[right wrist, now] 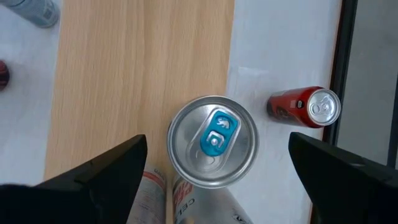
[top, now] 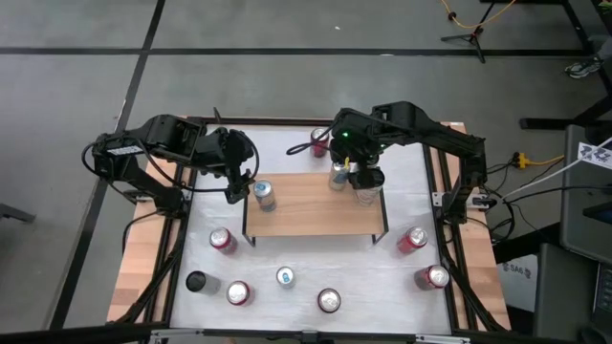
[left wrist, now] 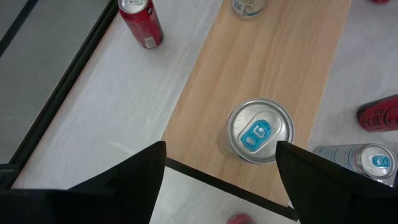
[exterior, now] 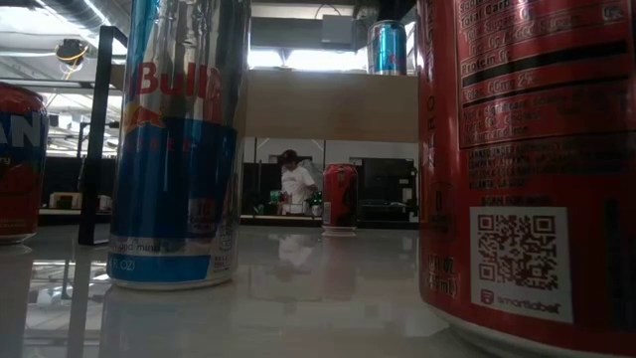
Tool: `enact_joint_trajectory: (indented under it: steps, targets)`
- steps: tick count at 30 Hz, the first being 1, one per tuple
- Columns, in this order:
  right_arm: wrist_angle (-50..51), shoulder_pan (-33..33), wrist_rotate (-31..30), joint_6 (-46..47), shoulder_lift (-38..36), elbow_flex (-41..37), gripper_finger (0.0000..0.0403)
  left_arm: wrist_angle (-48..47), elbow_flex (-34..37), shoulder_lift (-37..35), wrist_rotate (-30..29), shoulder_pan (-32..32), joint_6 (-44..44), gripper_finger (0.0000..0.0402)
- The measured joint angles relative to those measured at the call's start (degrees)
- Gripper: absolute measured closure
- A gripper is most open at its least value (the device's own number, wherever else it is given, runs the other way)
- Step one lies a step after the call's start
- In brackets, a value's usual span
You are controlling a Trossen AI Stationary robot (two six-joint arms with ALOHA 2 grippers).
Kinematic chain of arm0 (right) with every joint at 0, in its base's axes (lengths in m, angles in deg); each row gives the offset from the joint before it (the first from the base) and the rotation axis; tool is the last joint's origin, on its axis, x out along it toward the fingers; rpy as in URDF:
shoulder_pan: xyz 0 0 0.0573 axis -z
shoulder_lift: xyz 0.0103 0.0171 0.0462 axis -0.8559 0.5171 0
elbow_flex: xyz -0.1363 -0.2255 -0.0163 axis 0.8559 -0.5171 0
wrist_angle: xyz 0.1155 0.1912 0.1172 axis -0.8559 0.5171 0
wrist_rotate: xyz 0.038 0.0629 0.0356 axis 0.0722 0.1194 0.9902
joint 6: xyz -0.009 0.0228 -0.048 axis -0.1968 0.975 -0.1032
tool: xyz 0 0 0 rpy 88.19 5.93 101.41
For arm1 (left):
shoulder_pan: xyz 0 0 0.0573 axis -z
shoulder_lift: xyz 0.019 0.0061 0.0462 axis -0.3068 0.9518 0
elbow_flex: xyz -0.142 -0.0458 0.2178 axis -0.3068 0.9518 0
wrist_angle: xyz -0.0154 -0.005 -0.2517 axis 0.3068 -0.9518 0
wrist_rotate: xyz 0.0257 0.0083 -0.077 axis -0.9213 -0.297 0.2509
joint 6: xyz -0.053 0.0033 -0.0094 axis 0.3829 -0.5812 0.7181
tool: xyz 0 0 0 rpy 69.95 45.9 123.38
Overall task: Place canned beverage on shelf
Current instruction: Adjust the right blue soda can on the shelf
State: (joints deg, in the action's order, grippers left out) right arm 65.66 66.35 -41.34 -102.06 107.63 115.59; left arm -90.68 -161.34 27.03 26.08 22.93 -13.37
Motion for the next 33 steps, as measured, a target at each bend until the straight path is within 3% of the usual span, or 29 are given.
enact_joint_trajectory:
  steps: [25,33]
  targets:
    - [1.2,-0.3,-0.4,-0.4,4.0,-0.1,0.0023,0.4,0.0,0.0,0.0,0.0,0.0,0.0106]
    - [1.2,-0.3,-0.5,-0.1,4.0,-0.1,0.0083,0.4,0.0,0.0,0.0,0.0,0.0,0.0106]
